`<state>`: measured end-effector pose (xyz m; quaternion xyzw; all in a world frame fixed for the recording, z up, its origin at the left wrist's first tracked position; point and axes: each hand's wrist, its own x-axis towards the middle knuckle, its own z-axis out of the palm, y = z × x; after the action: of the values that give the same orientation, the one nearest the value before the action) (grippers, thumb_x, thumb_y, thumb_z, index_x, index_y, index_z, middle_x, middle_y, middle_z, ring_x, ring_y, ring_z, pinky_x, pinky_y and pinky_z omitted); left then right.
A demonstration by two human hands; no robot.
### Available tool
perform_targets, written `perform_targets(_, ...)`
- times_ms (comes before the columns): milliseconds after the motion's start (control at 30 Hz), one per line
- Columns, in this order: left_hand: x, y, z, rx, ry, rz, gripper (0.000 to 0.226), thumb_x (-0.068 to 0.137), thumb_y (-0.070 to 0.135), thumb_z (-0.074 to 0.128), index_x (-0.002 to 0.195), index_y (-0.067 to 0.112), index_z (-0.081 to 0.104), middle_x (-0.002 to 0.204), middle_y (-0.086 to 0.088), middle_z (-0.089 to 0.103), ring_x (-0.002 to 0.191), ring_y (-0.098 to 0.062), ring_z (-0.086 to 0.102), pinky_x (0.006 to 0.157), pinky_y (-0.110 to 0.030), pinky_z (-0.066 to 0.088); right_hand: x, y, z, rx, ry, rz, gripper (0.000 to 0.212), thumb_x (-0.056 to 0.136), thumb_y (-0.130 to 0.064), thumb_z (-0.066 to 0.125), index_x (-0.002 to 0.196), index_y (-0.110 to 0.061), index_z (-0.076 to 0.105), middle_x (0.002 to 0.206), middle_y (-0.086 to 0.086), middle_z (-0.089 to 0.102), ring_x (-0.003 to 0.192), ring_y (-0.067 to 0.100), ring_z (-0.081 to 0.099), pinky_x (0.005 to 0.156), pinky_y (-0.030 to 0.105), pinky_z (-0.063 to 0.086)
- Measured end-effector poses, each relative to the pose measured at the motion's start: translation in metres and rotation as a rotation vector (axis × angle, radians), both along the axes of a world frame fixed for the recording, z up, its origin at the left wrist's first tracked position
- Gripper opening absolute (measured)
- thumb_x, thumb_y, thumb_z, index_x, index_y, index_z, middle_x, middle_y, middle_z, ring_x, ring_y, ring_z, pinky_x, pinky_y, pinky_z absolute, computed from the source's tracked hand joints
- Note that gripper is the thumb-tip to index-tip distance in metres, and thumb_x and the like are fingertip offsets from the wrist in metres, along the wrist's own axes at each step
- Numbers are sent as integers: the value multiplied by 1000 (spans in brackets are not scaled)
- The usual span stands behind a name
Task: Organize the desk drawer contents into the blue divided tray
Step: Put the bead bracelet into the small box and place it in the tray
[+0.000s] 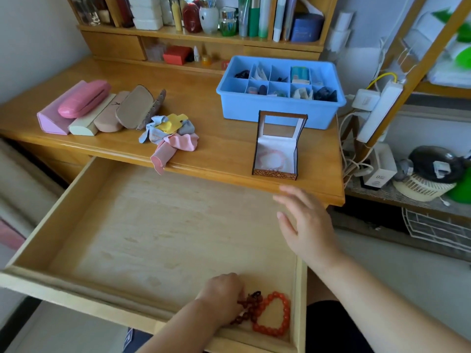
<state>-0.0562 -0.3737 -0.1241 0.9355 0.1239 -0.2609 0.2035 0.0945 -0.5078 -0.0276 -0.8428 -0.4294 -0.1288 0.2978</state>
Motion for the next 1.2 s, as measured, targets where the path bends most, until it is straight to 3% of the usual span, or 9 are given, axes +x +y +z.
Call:
perform_targets(100, 1, 1, 8, -118, -83, 164, 14, 90, 31, 51, 96, 20, 59, 99, 2, 62, 91, -16, 58, 77, -24, 43, -30, -11, -19, -65, 299, 80, 22, 88, -13, 62, 108, -20, 67, 107, -12, 63, 101, 0, 57, 92, 25, 49)
perform_targets(200, 3, 2, 31, -597, -174, 426, 14, 93, 14, 48, 85, 14, 58, 78, 4, 67, 74, -12, 60, 77, -31, 51, -47, -11, -33, -189, 798, 127, 35, 90, -22, 57, 115, -47, 54, 114, -36, 47, 106, -23, 41, 92, 6, 36)
perform_targets(333, 9, 1, 63, -949, -319, 647, 26, 100, 12, 41, 91, 3, 65, 69, -5, 65, 68, -20, 61, 73, -35, 52, -48, -4, -31, -31, 1284, 146, 31, 88, -12, 61, 108, -35, 61, 107, -12, 68, 101, -1, 61, 93, 20, 45)
perform_targets(433, 14, 6, 80, -1149, -389, 770, 33, 101, 13, 38, 82, 8, 64, 66, -6, 55, 67, -23, 57, 68, -33, 48, -43, -4, -17, 87, 1354, 153, 13, 88, -10, 63, 97, -18, 66, 84, -3, 72, 81, 7, 65, 75, 16, 47)
perform_targets(567, 19, 13, 94, -1424, -422, 867, 30, 98, 12, 36, 80, 5, 59, 65, -12, 50, 59, -26, 55, 56, -32, 45, -37, -4, -4, 285, 1476, 196, 9, 88, -9, 60, 81, -12, 66, 64, -1, 62, 72, 11, 62, 73, 20, 50)
perform_targets(767, 19, 15, 100, -1232, -398, 709, 22, 81, 25, 66, 91, 6, 70, 54, -6, 46, 53, -24, 51, 56, -30, 49, -35, -3, 5, 531, 1778, 276, 21, 84, -17, 56, 89, -3, 71, 69, 12, 62, 66, 22, 62, 63, 32, 54)
perform_targets(900, 22, 12, 105, -1324, -408, 778, 32, 84, 37, 57, 78, 8, 68, 54, -3, 46, 49, -18, 50, 55, -29, 50, -33, -3, 5, 598, 1968, 284, 35, 89, -28, 48, 93, -4, 74, 70, 11, 62, 62, 22, 61, 59, 31, 52)
perform_targets(1067, 27, 13, 108, -1455, -322, 827, 17, 85, 25, 65, 80, 9, 61, 61, -6, 53, 56, -18, 57, 60, -33, 54, -26, -3, 10, 431, 1740, 204, 15, 81, -22, 64, 86, -8, 69, 68, 8, 63, 62, 20, 62, 59, 28, 52)
perform_targets(1200, 47, 17, 112, -1320, -423, 884, 30, 81, -12, 61, 105, 4, 53, 75, -10, 63, 67, -23, 64, 67, -35, 57, -5, 2, 19, 645, 1601, 28, 15, 93, -11, 53, 83, -9, 65, 73, 9, 67, 73, 23, 67, 61, 31, 56)
